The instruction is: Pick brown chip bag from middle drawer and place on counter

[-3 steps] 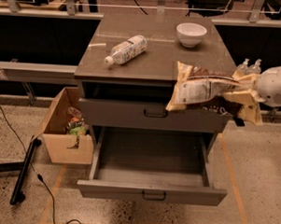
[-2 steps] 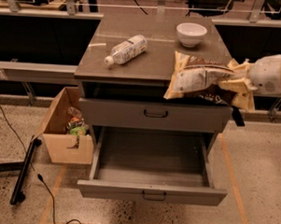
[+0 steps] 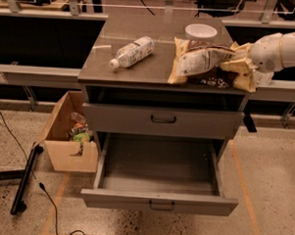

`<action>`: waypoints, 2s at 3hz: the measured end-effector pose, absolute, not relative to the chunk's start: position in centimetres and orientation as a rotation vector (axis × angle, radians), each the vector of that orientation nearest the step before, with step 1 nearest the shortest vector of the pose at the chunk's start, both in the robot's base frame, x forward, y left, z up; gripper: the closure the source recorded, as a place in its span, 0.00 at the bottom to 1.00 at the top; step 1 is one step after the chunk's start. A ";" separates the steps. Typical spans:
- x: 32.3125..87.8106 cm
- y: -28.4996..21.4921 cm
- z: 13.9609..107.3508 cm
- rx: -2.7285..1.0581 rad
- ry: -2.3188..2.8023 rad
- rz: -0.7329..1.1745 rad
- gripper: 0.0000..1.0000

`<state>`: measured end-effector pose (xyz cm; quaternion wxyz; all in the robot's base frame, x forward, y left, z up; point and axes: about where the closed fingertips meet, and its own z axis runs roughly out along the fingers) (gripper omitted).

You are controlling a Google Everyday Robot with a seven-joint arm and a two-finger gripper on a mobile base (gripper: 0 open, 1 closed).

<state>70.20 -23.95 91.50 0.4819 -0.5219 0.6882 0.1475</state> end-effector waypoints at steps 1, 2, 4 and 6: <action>72.9 -23.1 91.7 -1.286 1.663 0.351 1.00; 75.1 -22.8 91.2 -1.278 1.668 0.342 0.84; 76.8 -23.4 91.9 -1.244 1.666 0.316 0.38; 75.8 -26.3 93.4 -1.162 1.681 0.254 0.00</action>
Offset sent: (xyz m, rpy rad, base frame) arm 0.0898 0.0009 0.0024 -0.0129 -0.0229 -0.0247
